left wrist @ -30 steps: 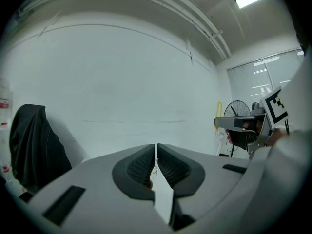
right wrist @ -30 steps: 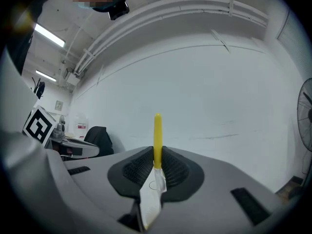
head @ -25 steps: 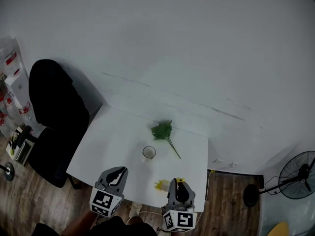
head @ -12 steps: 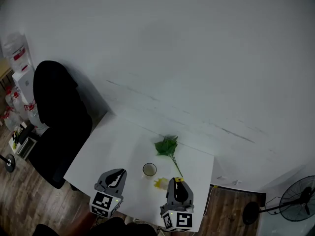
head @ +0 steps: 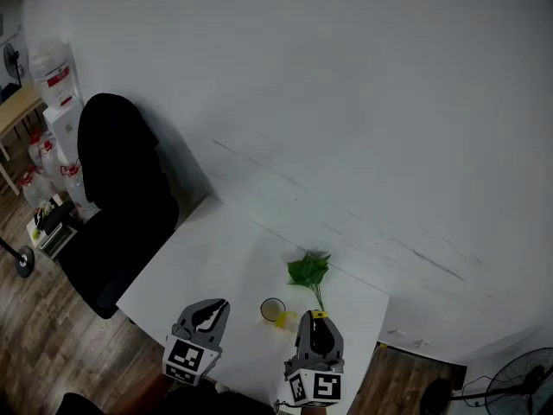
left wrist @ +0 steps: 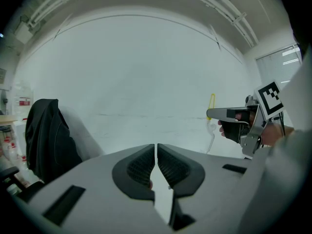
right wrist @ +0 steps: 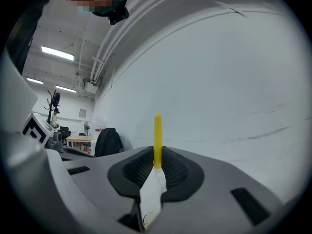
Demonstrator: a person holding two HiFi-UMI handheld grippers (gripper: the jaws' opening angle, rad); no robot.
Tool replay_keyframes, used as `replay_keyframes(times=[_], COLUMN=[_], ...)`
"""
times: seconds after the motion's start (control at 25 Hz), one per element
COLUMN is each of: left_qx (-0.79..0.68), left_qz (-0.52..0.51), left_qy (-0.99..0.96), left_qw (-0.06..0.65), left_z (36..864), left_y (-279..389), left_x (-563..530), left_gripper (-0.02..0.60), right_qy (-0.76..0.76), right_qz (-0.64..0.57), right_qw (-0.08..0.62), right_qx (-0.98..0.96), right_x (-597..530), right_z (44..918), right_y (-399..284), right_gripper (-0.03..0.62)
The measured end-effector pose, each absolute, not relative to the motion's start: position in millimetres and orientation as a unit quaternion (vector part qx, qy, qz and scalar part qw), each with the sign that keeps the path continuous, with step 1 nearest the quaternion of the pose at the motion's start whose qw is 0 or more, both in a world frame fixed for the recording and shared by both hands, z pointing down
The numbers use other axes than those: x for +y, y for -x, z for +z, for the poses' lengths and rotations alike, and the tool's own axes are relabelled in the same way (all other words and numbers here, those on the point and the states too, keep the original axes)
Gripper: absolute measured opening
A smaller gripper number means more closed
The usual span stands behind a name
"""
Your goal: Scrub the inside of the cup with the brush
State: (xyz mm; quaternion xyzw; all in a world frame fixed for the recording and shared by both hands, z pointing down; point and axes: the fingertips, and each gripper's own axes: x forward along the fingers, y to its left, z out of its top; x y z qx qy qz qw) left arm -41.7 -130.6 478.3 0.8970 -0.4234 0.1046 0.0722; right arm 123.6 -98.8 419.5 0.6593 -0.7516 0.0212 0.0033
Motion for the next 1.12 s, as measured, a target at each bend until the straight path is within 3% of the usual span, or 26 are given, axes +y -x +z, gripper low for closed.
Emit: replay_keyframes(times=[1.12], left_qx=[-0.439], left_qz=[0.136], left_qy=[-0.881], left_qw=[0.108], left_z=[527.4], left_y=[28.9], left_x=[-160.4], left_gripper=[0.035], right_qy=[-0.604], right_qz=[0.090], right_qw=[0.054], right_qx=[-0.790], right_x=[-175.6], right_z=[504.5], right_y=[-109.7], right_gripper=[0.065])
